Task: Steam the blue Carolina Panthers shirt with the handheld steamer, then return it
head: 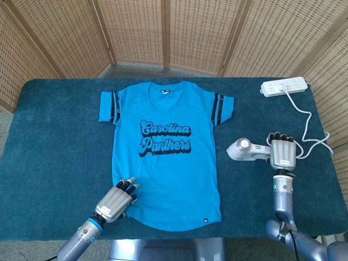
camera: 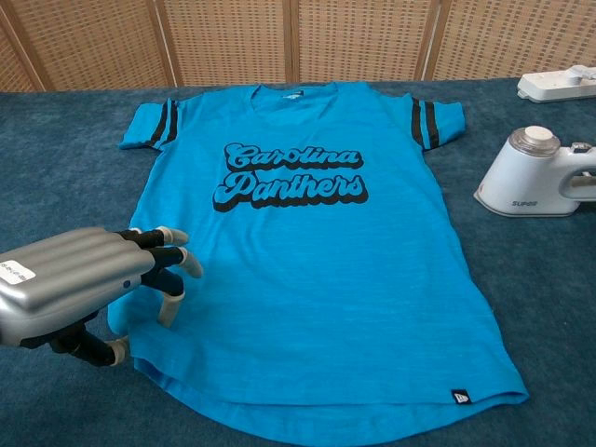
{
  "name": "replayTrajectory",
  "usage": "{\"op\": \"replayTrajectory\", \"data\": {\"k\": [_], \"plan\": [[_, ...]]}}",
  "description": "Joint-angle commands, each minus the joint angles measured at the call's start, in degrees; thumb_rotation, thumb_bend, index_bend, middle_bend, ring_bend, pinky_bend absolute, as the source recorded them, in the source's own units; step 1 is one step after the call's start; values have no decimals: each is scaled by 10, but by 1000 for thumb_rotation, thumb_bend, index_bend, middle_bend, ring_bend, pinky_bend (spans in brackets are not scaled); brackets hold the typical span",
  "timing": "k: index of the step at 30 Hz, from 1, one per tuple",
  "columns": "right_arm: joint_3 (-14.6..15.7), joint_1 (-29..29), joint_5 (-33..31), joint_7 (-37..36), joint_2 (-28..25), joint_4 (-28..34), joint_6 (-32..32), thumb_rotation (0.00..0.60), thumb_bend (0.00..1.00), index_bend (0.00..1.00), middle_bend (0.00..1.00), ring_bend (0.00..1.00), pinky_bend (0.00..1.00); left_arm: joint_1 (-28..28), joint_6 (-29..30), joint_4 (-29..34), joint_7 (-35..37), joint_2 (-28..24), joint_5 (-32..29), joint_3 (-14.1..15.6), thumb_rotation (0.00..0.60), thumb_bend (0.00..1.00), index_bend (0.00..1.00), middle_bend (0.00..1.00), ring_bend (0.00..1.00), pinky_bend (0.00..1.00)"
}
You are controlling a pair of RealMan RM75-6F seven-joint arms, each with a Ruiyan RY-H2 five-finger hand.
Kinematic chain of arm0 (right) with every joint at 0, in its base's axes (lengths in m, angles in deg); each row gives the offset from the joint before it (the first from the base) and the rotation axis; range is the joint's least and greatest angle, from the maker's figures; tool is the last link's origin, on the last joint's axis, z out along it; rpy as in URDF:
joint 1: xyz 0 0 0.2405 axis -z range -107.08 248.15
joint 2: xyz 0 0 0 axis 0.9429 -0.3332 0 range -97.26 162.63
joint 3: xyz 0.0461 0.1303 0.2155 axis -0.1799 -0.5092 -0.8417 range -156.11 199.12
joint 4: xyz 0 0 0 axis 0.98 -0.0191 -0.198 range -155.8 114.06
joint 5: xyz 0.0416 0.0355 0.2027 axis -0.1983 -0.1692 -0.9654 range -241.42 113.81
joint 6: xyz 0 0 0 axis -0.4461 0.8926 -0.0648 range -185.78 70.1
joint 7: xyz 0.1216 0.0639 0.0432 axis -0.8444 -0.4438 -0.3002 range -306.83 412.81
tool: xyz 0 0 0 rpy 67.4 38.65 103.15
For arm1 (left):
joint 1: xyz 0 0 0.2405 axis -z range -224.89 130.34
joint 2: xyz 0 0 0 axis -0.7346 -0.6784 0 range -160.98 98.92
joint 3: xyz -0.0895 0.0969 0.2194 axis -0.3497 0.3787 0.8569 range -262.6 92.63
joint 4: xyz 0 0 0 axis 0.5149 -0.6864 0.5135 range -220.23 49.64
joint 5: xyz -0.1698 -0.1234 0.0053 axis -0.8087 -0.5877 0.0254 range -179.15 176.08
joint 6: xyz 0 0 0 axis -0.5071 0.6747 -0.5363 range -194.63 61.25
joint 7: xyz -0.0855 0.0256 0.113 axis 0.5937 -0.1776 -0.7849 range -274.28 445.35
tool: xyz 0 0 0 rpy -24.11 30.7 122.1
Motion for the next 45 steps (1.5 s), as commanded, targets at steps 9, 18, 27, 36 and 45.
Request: {"op": "replayTrajectory", "data": {"k": [9,18,27,36,45], "plan": [[5,-8,17,-42,11,-32,-31,600,408,625,620,626,564,-2,5,0,10,-2,4,3,509,453,520,189,34,140],[0,-10,27,-87,7,-13,-42,600,408,678,670,671,642,-2,9,-2,15,-5,7,2,506,452,520,189,34,140],[-22,3,5,-152,-29,64,-64,600,406,729,717,748,721,-2,8,-1,13,-3,6,3,508,452,521,190,34,140],[-41,20,-20,-221,-52,114,-80,600,404,729,717,749,723,-2,10,1,8,-3,4,2,508,454,520,189,34,140],[-45,27,-9,-258,-77,175,-73,600,403,729,715,749,723,-2,13,4,3,-5,3,1,510,453,520,189,34,140]]}}
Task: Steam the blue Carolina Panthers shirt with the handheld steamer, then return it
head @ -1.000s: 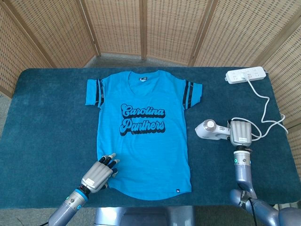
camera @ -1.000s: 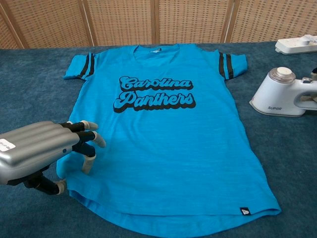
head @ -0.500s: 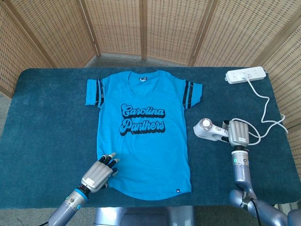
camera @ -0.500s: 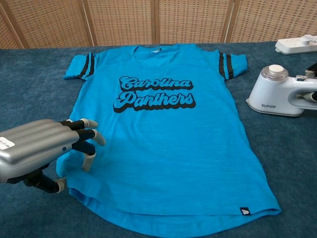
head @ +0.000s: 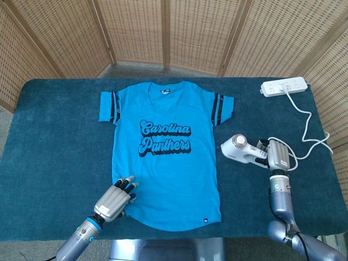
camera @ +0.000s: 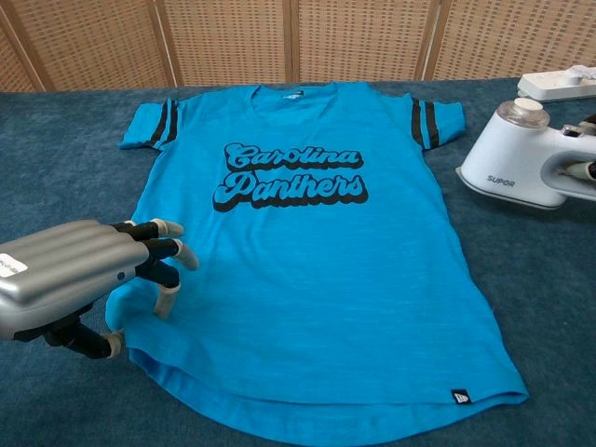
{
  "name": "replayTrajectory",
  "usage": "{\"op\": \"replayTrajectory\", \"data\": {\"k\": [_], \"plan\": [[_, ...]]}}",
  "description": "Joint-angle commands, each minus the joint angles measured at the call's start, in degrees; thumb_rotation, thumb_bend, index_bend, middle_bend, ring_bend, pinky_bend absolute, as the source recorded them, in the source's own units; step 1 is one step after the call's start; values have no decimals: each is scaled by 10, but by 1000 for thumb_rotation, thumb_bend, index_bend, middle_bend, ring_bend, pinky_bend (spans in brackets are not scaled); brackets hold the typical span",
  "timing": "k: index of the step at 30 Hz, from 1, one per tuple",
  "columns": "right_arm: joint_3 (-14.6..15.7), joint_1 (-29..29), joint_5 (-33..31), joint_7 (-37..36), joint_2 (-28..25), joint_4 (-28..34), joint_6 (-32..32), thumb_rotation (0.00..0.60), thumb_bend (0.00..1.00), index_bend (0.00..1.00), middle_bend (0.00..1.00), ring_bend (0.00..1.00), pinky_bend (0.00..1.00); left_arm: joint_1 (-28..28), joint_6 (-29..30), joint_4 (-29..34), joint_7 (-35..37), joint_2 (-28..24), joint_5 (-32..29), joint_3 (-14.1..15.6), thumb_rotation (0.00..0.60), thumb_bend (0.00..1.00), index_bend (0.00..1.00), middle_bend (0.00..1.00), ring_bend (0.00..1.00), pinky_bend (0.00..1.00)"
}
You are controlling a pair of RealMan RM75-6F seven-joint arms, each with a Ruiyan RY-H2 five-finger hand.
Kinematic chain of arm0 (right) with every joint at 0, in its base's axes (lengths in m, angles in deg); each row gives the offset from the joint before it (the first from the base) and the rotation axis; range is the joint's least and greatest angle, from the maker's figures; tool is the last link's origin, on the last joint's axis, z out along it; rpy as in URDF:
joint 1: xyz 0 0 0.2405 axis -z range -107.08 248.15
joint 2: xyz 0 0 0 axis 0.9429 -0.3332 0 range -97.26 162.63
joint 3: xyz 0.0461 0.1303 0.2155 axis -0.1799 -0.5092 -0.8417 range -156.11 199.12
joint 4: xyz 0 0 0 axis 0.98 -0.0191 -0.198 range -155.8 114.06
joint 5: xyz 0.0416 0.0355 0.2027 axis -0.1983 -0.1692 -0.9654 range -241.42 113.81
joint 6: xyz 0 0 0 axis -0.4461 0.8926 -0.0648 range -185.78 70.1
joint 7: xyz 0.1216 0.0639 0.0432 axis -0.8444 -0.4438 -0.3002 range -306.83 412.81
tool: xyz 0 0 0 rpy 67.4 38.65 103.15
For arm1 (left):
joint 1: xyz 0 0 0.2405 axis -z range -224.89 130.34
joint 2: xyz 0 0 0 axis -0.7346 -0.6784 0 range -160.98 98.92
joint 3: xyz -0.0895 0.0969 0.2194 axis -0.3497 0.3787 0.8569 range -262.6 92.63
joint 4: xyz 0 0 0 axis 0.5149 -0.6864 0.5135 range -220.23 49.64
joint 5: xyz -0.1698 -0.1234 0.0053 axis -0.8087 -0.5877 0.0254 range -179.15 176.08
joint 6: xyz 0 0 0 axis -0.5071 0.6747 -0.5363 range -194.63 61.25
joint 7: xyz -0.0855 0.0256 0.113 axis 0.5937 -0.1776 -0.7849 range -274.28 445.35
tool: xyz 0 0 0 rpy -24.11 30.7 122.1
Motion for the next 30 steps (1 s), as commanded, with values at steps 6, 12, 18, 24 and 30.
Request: {"op": "replayTrajectory", "data": {"k": [6,12,18,24,30], "plan": [[16,-1,41,8,-9,65,30,600,401,729,713,748,721,0,3,2,-2,-3,-3,-3,508,452,520,189,34,140],[30,-13,58,42,12,89,43,600,399,729,711,744,718,0,3,1,0,-3,-2,-3,506,452,520,189,34,140],[45,-28,72,83,44,90,49,600,399,729,710,738,710,1,4,1,0,-3,-2,-3,505,452,520,189,34,140],[60,-41,83,110,73,74,46,600,399,729,710,735,705,1,3,1,2,-3,-2,-2,511,453,520,189,35,140],[69,-54,91,127,104,60,39,600,399,729,709,731,696,2,2,-1,4,-3,-1,-3,506,452,519,189,34,140]]}}
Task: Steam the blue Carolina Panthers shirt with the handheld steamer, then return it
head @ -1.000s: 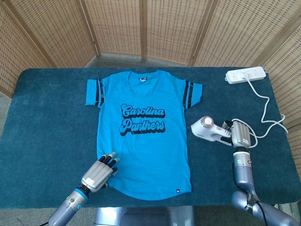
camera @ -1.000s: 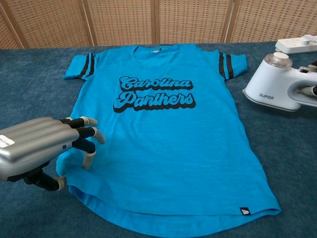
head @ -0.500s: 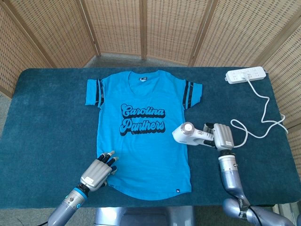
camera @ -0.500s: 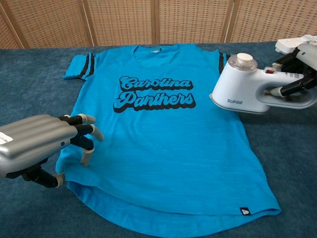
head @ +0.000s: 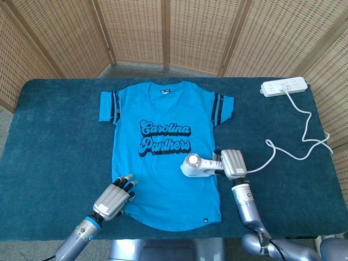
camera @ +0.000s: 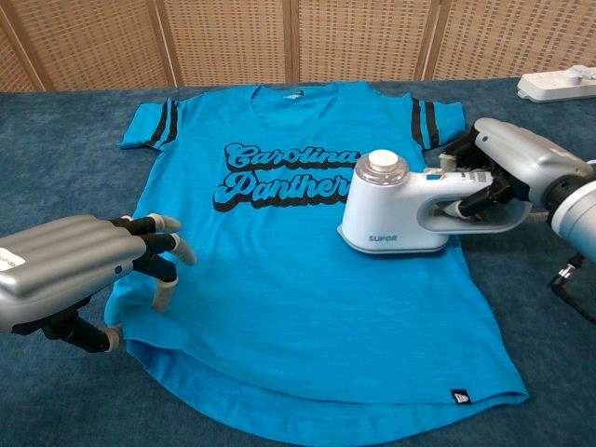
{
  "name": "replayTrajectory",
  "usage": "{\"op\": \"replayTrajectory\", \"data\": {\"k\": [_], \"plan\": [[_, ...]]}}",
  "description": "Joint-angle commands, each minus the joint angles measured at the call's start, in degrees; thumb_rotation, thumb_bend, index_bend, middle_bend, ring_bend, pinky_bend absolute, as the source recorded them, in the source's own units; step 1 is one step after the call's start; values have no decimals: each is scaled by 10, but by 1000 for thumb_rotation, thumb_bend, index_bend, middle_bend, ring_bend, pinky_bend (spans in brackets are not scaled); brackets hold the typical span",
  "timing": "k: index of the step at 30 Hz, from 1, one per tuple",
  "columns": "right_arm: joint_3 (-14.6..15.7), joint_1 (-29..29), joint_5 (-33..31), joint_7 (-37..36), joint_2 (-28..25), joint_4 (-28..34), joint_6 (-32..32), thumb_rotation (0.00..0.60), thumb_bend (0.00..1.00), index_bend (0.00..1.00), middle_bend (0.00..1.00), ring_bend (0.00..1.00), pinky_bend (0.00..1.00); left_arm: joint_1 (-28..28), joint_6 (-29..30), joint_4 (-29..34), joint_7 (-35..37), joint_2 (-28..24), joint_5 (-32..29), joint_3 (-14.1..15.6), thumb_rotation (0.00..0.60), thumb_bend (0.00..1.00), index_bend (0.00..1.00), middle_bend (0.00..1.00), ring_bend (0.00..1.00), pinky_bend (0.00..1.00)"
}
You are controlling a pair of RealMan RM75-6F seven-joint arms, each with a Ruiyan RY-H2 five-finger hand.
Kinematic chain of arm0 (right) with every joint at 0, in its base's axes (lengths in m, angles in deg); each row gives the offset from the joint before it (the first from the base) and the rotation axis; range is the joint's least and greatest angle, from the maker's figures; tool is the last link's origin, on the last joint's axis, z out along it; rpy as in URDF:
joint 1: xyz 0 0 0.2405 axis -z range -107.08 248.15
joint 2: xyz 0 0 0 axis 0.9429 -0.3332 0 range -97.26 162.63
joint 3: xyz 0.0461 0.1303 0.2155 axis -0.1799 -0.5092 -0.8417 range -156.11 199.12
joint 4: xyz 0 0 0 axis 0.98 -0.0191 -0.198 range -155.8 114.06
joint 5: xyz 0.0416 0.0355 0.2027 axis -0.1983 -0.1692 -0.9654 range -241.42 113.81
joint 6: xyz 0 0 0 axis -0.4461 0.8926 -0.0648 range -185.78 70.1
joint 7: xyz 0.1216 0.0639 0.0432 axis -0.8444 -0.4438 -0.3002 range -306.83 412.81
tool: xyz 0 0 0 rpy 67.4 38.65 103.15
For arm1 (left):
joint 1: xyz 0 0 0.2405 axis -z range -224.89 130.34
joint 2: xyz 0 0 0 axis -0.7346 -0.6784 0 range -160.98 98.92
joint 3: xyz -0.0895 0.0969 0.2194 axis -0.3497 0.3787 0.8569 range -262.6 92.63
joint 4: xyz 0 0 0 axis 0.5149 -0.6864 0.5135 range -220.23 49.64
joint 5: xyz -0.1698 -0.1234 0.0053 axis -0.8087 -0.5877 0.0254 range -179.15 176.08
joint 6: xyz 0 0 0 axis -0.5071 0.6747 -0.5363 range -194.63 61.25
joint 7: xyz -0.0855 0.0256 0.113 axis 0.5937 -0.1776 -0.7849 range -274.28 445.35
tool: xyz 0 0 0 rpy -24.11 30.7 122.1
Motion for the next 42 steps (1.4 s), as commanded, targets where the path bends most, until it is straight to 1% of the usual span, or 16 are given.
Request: {"op": "replayTrajectory", "data": {"k": [1,6,12,16,22,26,38,42], "plan": [[5,-9,6,10,18,-8,-4,600,398,729,709,731,696,0,0,-1,0,0,0,0,507,452,519,189,34,140],[7,-17,9,28,39,-19,-2,600,398,729,708,728,693,0,0,-2,2,0,0,-1,513,453,520,189,34,140],[8,-22,8,38,56,-24,-4,600,397,727,707,725,691,0,1,-2,5,-2,1,0,506,451,520,189,34,140],[7,-30,5,59,75,-22,-8,600,396,721,702,718,687,-1,2,-3,6,-3,1,1,503,451,520,189,34,140],[5,-35,-5,83,88,-18,-10,600,394,717,699,714,683,-1,0,-4,5,0,0,1,507,452,520,189,34,140],[2,-30,-9,86,82,-15,-5,600,394,717,698,712,682,-1,1,-5,6,0,1,1,509,452,520,189,34,139],[5,-3,-9,80,30,5,18,600,394,716,698,712,676,1,-2,-11,2,7,-2,0,513,453,520,189,34,140],[5,-3,-10,80,26,10,16,600,393,716,698,711,676,1,-3,-12,0,9,-2,1,507,452,520,189,34,140]]}}
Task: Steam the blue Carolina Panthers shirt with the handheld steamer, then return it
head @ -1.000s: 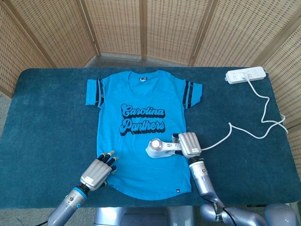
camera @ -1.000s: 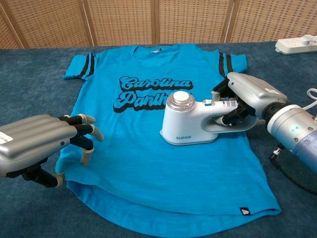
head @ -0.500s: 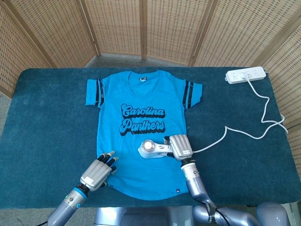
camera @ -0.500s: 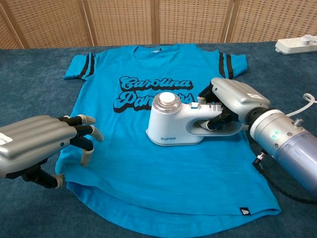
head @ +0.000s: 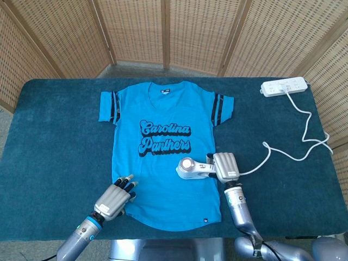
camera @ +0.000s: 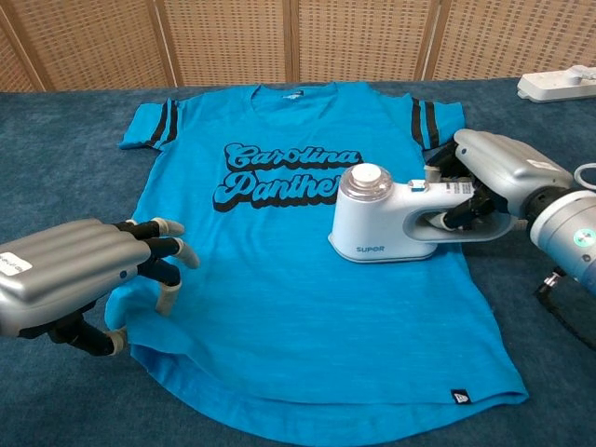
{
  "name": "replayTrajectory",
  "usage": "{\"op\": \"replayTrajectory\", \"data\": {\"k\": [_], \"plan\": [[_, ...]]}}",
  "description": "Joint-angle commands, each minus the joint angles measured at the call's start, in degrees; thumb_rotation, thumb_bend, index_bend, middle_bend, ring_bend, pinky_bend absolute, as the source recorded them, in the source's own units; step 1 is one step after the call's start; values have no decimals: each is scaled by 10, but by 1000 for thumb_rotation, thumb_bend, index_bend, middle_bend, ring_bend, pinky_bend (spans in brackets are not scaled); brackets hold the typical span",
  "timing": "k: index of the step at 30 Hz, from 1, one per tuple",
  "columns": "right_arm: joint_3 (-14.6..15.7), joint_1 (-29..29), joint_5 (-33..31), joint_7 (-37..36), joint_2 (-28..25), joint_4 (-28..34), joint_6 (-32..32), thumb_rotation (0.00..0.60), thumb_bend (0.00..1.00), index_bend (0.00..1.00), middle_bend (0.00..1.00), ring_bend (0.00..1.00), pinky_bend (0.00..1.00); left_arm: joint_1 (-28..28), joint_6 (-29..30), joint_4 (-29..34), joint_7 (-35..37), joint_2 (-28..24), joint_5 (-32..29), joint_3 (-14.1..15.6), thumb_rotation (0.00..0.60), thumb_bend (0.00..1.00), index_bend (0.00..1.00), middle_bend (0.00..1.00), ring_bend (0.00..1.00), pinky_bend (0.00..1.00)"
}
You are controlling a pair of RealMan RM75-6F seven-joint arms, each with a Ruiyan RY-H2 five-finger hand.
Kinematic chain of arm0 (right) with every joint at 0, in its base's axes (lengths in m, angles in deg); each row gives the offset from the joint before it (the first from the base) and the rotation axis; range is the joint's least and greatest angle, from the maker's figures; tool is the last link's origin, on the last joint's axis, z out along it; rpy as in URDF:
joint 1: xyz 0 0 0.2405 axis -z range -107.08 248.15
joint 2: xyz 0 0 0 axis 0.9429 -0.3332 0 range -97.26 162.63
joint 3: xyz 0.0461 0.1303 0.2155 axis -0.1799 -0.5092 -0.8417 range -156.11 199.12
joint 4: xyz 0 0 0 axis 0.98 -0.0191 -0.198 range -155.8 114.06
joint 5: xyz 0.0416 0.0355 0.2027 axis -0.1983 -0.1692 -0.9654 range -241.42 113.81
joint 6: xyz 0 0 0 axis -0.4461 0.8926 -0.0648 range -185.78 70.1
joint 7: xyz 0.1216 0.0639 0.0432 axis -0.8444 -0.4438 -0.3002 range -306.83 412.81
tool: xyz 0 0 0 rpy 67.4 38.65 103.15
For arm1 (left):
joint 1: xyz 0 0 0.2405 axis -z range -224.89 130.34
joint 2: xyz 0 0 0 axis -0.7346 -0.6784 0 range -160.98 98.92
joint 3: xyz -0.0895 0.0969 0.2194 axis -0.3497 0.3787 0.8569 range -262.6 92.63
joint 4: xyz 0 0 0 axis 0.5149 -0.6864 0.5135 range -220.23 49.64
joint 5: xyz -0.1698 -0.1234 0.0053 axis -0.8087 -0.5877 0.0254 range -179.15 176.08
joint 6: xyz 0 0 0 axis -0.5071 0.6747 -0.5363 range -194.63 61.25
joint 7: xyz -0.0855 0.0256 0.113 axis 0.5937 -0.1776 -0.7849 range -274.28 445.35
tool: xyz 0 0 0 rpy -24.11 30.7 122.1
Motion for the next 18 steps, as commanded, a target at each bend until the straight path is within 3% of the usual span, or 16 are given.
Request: {"op": "replayTrajectory", "data": {"k": [1,18], "plan": [[0,-2,-1,2,1,1,-3,600,393,716,698,711,676,0,-1,-1,-1,1,-1,0,509,451,520,189,34,140],[-4,-41,-6,46,68,-12,-27,600,393,716,696,712,677,0,1,1,7,-7,1,0,510,452,520,189,34,140]]}}
